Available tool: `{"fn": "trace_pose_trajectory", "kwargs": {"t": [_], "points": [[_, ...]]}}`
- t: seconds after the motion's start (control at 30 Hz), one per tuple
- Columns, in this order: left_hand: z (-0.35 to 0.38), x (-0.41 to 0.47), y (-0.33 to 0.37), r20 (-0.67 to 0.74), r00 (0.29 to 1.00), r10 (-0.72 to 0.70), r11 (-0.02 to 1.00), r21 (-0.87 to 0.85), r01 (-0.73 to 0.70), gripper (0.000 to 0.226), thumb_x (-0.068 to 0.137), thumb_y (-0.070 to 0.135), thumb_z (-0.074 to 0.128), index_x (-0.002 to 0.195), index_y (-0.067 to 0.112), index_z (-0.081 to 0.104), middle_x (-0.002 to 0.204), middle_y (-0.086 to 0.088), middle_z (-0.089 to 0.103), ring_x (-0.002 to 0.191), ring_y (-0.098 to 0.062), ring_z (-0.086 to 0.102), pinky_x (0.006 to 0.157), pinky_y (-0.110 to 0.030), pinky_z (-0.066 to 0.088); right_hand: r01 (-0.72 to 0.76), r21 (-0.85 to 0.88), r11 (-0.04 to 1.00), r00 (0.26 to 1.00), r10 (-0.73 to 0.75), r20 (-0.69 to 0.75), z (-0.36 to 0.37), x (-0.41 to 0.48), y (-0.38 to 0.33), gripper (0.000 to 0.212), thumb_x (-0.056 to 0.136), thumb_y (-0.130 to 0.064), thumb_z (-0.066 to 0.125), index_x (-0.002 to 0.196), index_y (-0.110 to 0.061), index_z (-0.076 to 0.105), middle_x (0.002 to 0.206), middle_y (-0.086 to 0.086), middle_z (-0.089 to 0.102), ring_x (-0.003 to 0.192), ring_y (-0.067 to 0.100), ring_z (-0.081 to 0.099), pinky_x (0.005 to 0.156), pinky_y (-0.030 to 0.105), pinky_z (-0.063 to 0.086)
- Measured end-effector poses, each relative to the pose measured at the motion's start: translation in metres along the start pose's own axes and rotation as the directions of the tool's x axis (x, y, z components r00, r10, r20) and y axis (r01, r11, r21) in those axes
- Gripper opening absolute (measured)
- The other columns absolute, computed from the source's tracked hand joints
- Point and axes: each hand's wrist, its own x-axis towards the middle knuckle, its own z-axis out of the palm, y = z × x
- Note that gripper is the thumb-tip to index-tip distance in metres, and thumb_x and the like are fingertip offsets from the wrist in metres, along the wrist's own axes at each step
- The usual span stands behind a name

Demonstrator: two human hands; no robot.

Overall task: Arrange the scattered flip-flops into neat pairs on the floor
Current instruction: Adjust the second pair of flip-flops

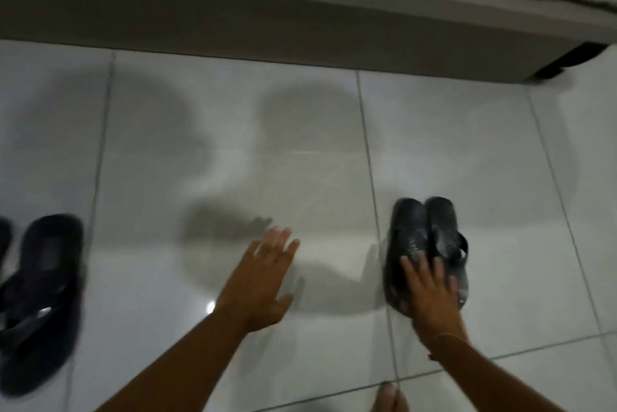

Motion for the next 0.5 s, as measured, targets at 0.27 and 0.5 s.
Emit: {"fn": "trace_pose_trajectory", "kwargs": {"t": [0.27,0.5], "points": [[0.091,0.191,0.152,0.152,0.975,0.159,0.986,0.015,-0.163,0.11,0.073,0.058,0.068,0.152,0.023,0.0,0.163,-0.002,-0.004,0.147,-0.021,-0.012,0.121,-0.045,0.0,-0.038,0.091,0.995,0.987,0.023,0.16,0.028,0.058,0.168,0.104,0.085,-0.022,0.074,0.151,-0.045,-0.003,0.163,0.01,-0.015,0.148,0.041,0.002,0.114,0.053,0.033],[0.11,0.189,0.14,0.159,0.981,0.109,0.981,0.14,-0.131,0.106,0.068,0.067,0.068,0.15,0.023,0.017,0.162,-0.003,0.012,0.148,-0.027,0.005,0.12,-0.05,0.014,-0.087,0.366,0.926,0.98,0.014,0.198,0.049,0.064,0.139,0.102,0.082,-0.004,0.072,0.147,-0.054,0.011,0.159,-0.006,-0.029,0.096,0.034,0.061,0.051,0.036,0.06]]}}
